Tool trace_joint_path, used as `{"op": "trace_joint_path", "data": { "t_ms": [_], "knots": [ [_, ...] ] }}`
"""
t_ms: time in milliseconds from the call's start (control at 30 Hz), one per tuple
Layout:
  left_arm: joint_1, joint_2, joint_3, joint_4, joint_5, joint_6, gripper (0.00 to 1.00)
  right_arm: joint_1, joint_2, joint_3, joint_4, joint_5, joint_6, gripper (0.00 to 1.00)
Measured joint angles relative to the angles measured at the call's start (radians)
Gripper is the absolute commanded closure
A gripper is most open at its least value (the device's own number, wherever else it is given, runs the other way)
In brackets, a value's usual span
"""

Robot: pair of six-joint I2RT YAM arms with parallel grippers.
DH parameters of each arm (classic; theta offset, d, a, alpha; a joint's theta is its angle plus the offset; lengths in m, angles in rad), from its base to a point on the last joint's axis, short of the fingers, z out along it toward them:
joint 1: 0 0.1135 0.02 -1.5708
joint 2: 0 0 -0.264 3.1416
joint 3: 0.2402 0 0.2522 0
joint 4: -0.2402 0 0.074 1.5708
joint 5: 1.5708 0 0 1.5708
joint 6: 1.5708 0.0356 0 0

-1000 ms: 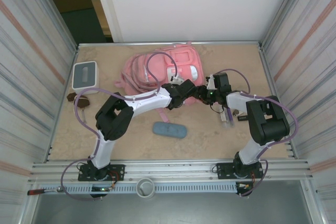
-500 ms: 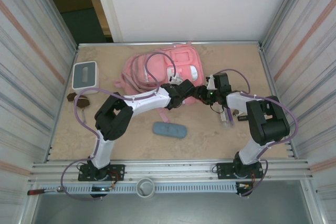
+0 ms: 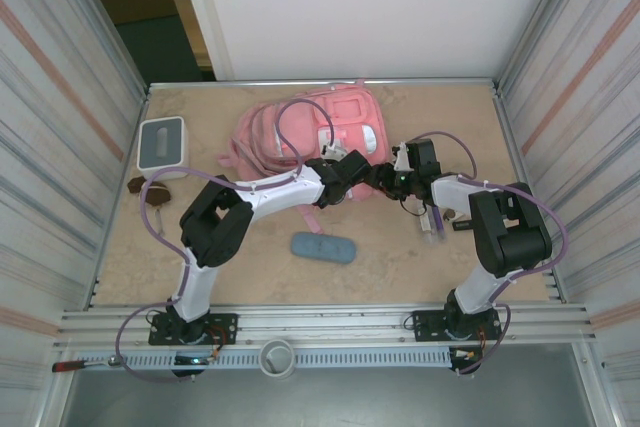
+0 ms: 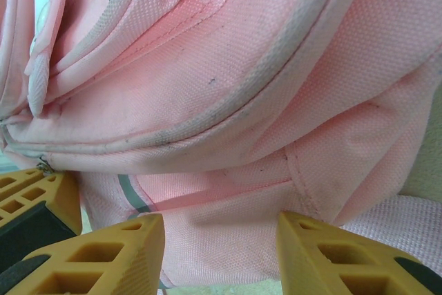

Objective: Pack books, pencil case, and school supplies into a backpack

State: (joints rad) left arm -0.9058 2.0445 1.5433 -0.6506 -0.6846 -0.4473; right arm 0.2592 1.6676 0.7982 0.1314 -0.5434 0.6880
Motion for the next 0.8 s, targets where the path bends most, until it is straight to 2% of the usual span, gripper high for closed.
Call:
{"op": "trace_joint_path", "data": {
  "t_ms": [333, 800],
  "knots": [
    [-0.002, -0.011, -0.001, 0.003, 0.015, 0.031, 0.87, 0.0, 0.0, 0.0, -0.001, 0.0, 0.0, 0.55],
    [0.005, -0.098, -0.093, 0.124, 0.095, 0.052, 0.85, 0.0, 0.0, 0.0, -0.005, 0.0, 0.0, 0.55]
  ]
}}
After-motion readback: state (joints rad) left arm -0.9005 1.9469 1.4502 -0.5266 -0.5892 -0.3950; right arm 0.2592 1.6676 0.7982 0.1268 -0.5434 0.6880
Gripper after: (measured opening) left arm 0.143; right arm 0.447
